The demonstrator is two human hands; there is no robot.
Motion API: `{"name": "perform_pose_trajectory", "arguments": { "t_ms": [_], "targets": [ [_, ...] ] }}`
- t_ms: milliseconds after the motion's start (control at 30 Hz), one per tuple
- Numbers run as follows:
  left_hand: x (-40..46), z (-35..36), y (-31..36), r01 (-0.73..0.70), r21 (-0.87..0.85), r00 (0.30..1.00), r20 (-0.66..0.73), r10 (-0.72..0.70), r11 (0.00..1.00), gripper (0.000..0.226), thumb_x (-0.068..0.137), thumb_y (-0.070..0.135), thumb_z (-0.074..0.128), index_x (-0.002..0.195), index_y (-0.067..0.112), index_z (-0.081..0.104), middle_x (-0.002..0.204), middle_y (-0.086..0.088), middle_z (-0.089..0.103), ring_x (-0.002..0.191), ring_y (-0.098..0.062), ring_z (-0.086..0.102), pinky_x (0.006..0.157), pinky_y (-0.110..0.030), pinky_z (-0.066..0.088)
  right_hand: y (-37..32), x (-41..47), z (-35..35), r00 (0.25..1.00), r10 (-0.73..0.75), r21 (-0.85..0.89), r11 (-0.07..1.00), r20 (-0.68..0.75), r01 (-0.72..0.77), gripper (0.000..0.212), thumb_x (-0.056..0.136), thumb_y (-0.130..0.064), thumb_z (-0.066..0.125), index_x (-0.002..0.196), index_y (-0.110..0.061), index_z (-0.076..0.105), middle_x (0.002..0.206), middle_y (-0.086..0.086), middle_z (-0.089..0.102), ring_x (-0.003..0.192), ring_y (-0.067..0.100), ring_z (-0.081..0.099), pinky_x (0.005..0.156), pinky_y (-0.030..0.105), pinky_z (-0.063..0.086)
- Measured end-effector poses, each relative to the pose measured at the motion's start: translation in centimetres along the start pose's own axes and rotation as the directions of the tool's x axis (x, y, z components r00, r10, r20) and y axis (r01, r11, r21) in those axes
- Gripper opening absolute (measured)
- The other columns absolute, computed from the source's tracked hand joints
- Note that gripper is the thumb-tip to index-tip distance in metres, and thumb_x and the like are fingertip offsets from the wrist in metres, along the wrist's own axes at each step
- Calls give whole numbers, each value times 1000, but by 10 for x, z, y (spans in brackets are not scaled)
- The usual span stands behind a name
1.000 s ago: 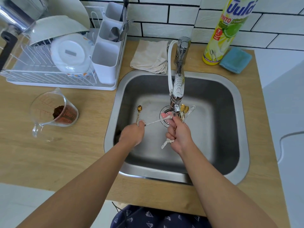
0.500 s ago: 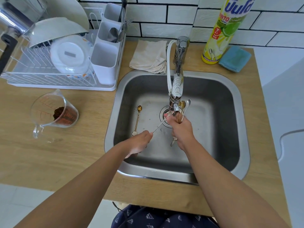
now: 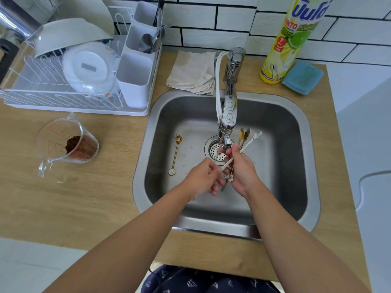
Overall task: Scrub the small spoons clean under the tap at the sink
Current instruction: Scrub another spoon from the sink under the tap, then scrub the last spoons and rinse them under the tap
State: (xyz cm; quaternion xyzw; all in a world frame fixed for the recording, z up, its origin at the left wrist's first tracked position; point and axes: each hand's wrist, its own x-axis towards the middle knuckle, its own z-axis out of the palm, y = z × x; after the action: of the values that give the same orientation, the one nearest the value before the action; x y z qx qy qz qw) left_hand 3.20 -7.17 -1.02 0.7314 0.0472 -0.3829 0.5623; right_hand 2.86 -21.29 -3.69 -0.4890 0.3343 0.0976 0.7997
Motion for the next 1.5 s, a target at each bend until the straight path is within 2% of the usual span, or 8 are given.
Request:
{"name": "perform_pose_trajectory", "arguments": {
  "t_ms": [233, 367, 500, 700, 900, 1067, 1367, 1500],
  "targets": [
    [27, -21, -5, -56, 554, 989, -82, 121, 830, 41, 95, 59, 47, 82, 21, 55, 75, -1, 71, 56, -8, 62, 53, -25, 44, -7, 1, -2, 996, 34, 187, 982, -77, -19, 37, 108, -37, 46, 84, -10, 54, 68, 0, 67, 57, 11, 58, 58, 26, 56],
    [54, -60, -21, 154, 766, 925, -334, 182, 624, 26, 99, 21, 51, 122, 8, 48, 125, -19, 52, 109, -31, 55, 84, -38, 47, -10, 4, -10, 997, 20, 224, 974, -71, -3, 34, 109, -35, 46, 86, -9, 51, 74, 4, 61, 46, 8, 42, 46, 22, 42],
    [68, -67, -39, 295, 842, 918, -380, 109, 452, 49, 91, 2, 55, 136, 4, 35, 139, -20, 34, 121, -31, 44, 94, -38, 47, -10, 4, -17, 999, 1, 234, 972, -45, 10, 35, 109, -34, 46, 85, -10, 54, 74, 4, 64, 41, 6, 30, 40, 20, 30],
    [70, -63, -47, 259, 888, 915, -352, 198, 379, 30, 95, 5, 47, 125, 9, 44, 124, -16, 55, 110, -32, 56, 80, -42, 52, -12, 5, -22, 999, 24, 271, 962, -33, -14, 36, 106, -35, 53, 79, -13, 59, 71, 3, 64, 37, 6, 25, 35, 20, 25],
    [61, -41, -48, 127, 969, 977, -159, 142, 211, 29, 95, 11, 45, 124, 12, 45, 122, -12, 54, 110, -32, 56, 90, -44, 41, -12, 5, -26, 998, 29, 276, 961, -60, -11, 37, 104, -39, 57, 77, -13, 62, 72, 3, 67, 38, 6, 25, 35, 21, 24],
    [56, -19, -39, -56, 872, 990, -16, 143, 486, 28, 96, 6, 41, 122, 3, 50, 122, -20, 47, 106, -38, 55, 89, -41, 44, -15, 3, -36, 994, 31, 317, 948, -108, 5, 37, 104, -36, 57, 75, -14, 60, 70, 3, 65, 36, 5, 25, 33, 20, 23],
    [44, -16, -26, 2, 636, 973, -180, 146, 772, 24, 95, 12, 46, 115, 7, 60, 116, -13, 57, 106, -30, 55, 88, -33, 43, -3, 2, -33, 987, 77, 242, 969, -141, -41, 29, 103, -32, 60, 82, -11, 60, 73, 4, 71, 35, 5, 26, 33, 19, 23],
    [37, -18, -21, 108, 124, 974, -210, -81, 986, 16, 98, 15, 44, 95, 12, 59, 89, -5, 65, 65, -18, 53, 54, -27, 41, 3, 2, -20, 983, 88, 76, 994, -162, -76, 19, 100, -29, 65, 94, -12, 62, 90, 7, 74, 36, 5, 27, 34, 19, 24]
  ]
}}
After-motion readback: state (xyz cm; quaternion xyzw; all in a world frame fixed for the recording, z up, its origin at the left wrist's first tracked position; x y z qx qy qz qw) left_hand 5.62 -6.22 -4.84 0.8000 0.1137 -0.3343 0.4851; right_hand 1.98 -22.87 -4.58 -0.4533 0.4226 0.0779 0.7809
